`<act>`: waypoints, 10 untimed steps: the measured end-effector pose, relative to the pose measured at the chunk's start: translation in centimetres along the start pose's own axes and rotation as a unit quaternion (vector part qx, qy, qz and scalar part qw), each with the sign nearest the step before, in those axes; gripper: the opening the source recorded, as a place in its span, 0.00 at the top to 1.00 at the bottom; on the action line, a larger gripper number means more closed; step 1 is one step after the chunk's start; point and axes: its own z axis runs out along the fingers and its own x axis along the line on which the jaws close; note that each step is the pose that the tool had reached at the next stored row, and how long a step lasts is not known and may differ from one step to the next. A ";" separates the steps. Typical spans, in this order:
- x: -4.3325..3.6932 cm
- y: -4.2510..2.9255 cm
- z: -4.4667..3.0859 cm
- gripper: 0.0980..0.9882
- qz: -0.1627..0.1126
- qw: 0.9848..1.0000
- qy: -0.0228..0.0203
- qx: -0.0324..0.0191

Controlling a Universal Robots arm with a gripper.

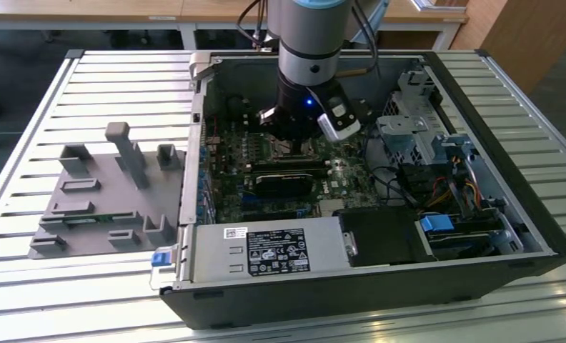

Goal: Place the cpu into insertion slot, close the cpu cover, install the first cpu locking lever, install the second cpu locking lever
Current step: 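Install the second cpu locking lever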

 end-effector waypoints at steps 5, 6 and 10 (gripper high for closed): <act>0.28 -0.06 0.40 0.99 0.000 1.000 0.000 -0.001; 0.29 -0.09 0.42 0.99 0.000 1.000 0.000 -0.006; 0.32 -0.55 0.42 0.99 0.000 1.000 0.000 -0.022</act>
